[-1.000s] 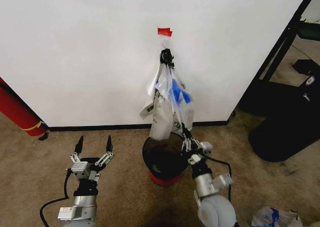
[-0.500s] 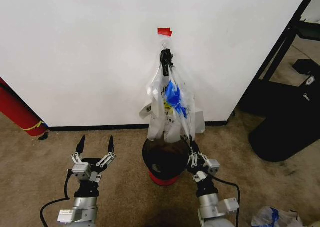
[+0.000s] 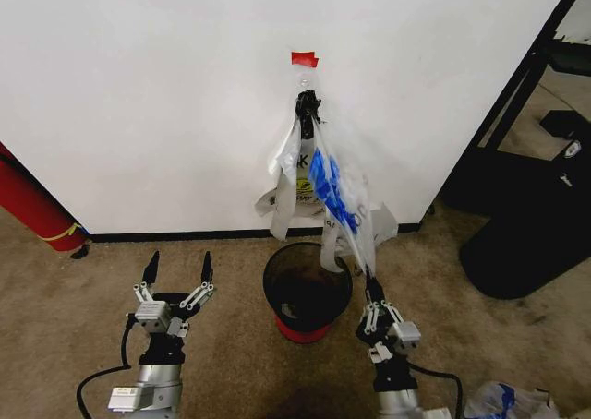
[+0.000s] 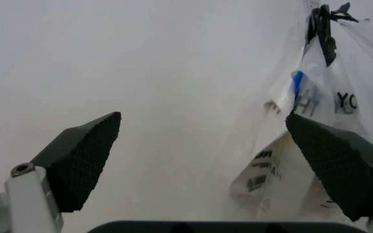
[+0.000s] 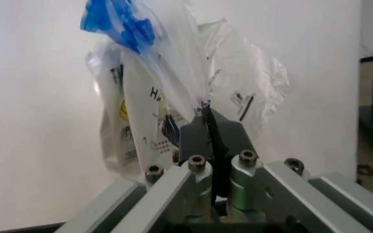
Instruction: Pick up the garbage bag from the wall and place it over the trash bin.
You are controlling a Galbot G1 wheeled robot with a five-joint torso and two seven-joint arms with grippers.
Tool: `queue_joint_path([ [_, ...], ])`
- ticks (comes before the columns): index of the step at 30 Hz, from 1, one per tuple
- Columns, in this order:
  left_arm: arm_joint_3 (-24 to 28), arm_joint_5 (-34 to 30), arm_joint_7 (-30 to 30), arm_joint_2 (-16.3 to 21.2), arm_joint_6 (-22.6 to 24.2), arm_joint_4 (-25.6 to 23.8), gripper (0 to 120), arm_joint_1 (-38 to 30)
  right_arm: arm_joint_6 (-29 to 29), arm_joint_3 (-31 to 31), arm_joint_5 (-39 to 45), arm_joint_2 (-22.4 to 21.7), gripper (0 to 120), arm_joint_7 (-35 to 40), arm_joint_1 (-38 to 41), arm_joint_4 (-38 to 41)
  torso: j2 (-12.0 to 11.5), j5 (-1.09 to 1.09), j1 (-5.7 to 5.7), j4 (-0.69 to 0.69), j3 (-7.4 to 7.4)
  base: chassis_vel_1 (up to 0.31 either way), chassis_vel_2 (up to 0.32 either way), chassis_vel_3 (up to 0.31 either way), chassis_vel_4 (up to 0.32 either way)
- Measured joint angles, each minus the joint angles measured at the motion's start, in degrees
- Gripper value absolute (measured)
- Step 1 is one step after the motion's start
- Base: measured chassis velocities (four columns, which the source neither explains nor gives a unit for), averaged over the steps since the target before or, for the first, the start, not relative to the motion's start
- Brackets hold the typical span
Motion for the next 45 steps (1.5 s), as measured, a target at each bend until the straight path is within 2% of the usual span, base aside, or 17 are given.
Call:
queue_joint_path([
  [7, 0.2, 0.43, 0.0, -0.09, 0.14, 0.0, 100, -0.09, 1.41, 0.4, 1.12, -0.2, 0, 0.68, -0.31, -0.6, 0.0, 0.0, 0.0, -0.02, 0.0, 0.0, 0.0, 0.0, 0.0],
  [12, 0.62, -0.84, -0.1, 0.34, 1.2, -0.67, 100, -0.05, -0.36, -0.67, 3.22, -0.48, 0, 0.69, 1.07, 0.26, 0.0, 0.11, 0.01, -0.01, 0.0, 0.0, 0.0, 0.0, 0.0],
  [20, 3.28, -9.23, -0.13, 4.2, 7.37, -6.04, 100, -1.59, -10.62, -1.79, 11.37, -1.59, 0, 1.32, 5.97, 4.13, 0.0, 0.06, 0.01, 0.0, 0.01, 0.0, 0.0, 0.0, 0.0],
  [22, 6.35, -13.96, -0.33, 8.08, 12.31, -9.39, 100, -4.4, -15.62, -1.52, 15.54, -2.75, 0, 2.46, 9.54, 5.6, 0.0, 0.05, 0.01, 0.01, 0.01, 0.0, 0.0, 0.0, 0.0],
  [25, 11.47, -22.95, -1.85, 13.59, 19.54, -12.32, 100, -11.2, -18.36, -0.45, 17.81, -5.15, 0, 2.67, 11.85, 5.91, 0.0, 0.04, 0.01, 0.0, 0.01, 0.0, 0.0, 0.0, 0.0],
  [27, 13.28, -27.31, -2.9, 15.24, 22.18, -13.17, 100, -14.23, -19.0, -0.4, 18.53, -6.12, 0, 2.66, 12.44, 5.92, 0.0, 0.04, 0.01, -0.04, 0.01, 0.0, 0.0, 0.0, 0.0],
  [28, 13.28, -27.31, -2.9, 15.24, 22.18, -13.17, 100, -14.23, -19.0, -0.4, 18.53, -6.12, 0, 2.66, 12.44, 5.92, 0.0, 0.04, 0.01, -0.04, 0.01, 0.0, 0.0, 0.0, 0.0],
  [29, 13.73, -31.44, -3.87, 16.02, 24.35, -14.16, 100, -15.59, -19.48, -0.84, 18.94, -7.13, 0, 2.58, 13.86, 5.41, 0.0, 0.03, 0.01, -0.05, 0.01, 0.0, 0.0, 0.0, 0.0],
  [31, 13.93, -37.97, -5.57, 16.64, 27.0, -14.96, 100, -17.59, -19.89, -1.71, 19.08, -8.02, 0, 2.25, 15.53, 4.46, 0.0, 0.08, 0.01, 0.1, 0.01, 0.0, 0.0, 0.0, 0.0],
  [32, 14.75, -42.15, -6.84, 17.06, 28.53, -14.49, 100, -20.03, -19.92, -1.86, 19.03, -8.05, 0, 2.07, 15.53, 4.24, 0.0, 0.04, 0.01, 0.04, 0.01, 0.0, 0.0, 0.0, 0.0],
  [34, 16.7, -48.82, -8.98, 17.33, 30.56, -12.52, 100, -25.01, -19.89, -1.84, 18.72, -7.96, 0, 1.82, 15.12, 4.08, -0.01, 0.03, 0.01, 0.0, 0.01, 0.0, 0.0, 0.0, 0.0],
  [35, 16.7, -48.82, -8.98, 17.33, 30.56, -12.52, 100, -25.01, -19.89, -1.84, 18.72, -7.96, 0, 1.82, 15.12, 4.08, -0.01, 0.03, 0.01, 0.0, 0.01, 0.0, 0.0, 0.0, 0.0],
  [40, 22.16, -60.91, -12.66, 15.46, 33.55, -7.32, 100, -37.65, -19.86, -1.27, 18.36, -7.68, 0, 1.58, 14.71, 4.38, -0.01, 0.05, 0.01, -0.02, 0.01, 0.0, 0.0, 0.0, 0.0],
  [45, 25.28, -65.45, -14.74, 13.2, 34.19, -2.54, 100, -43.99, -19.88, -0.8, 18.35, -7.61, 0, 1.44, 14.19, 5.14, -0.01, 0.04, 0.01, -0.02, 0.01, 0.0, 0.0, 0.0, 0.0],
])
